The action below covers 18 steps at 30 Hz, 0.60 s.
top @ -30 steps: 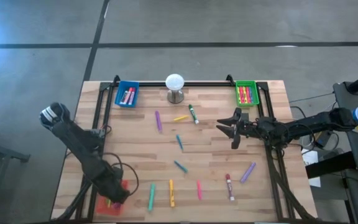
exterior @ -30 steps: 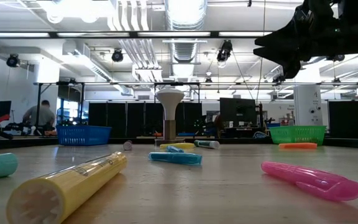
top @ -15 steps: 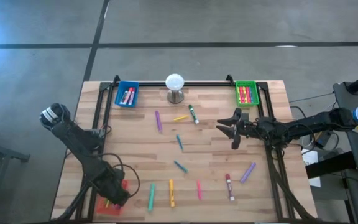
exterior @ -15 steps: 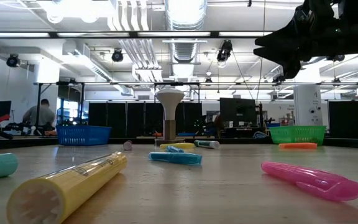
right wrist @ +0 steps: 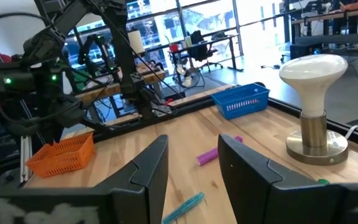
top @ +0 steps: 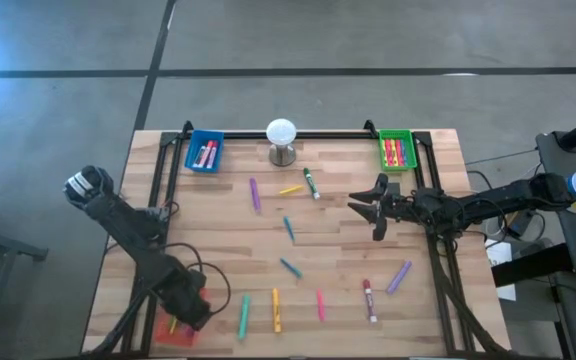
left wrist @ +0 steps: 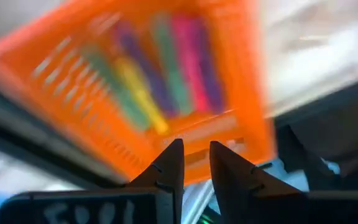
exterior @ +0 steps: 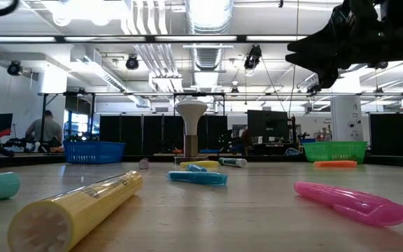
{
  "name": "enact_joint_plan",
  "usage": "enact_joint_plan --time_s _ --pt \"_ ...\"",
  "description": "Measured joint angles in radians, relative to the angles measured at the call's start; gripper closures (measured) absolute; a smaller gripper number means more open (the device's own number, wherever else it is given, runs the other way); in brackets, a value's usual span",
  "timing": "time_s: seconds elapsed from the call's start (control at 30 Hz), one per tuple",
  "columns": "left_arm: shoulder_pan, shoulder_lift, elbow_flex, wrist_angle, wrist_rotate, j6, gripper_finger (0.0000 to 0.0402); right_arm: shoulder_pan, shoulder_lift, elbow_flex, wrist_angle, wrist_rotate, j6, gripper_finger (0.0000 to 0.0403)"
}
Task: Pick & Place Markers
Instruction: Put the top blue pen into the orange bin
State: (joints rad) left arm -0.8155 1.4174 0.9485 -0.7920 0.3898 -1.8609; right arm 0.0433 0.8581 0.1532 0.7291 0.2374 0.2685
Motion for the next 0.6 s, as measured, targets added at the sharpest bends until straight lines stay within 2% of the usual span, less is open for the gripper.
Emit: enact_joint_plan --time_s 0.17,0.33,0.43,0.53,0.6 --pt "0.078 -0.002 0.018 0.029 -0.158 0.277 0.033 0.0 0.001 0.0 -0.007 -0.002 -0.011 0.0271" --pt "0.196 -0.015 0.052 0.063 -0.355 0.671 0.033 0.0 0.0 0.0 -0.017 -0.002 -0.04 0.0271" --pt "0.28 -0.026 0.064 0.092 -0.474 0.903 0.033 0.0 0.0 0.0 -0.017 -0.002 -0.045 0.0271" --pt "0.379 -0.027 0.061 0.133 -0.636 1.036 0.033 0.0 0.001 0.0 -0.026 -0.002 -0.048 0.0271" --pt "0.463 -0.017 0.054 0.174 -0.679 1.15 0.033 0.0 0.001 0.0 -0.052 -0.002 -0.042 0.0271"
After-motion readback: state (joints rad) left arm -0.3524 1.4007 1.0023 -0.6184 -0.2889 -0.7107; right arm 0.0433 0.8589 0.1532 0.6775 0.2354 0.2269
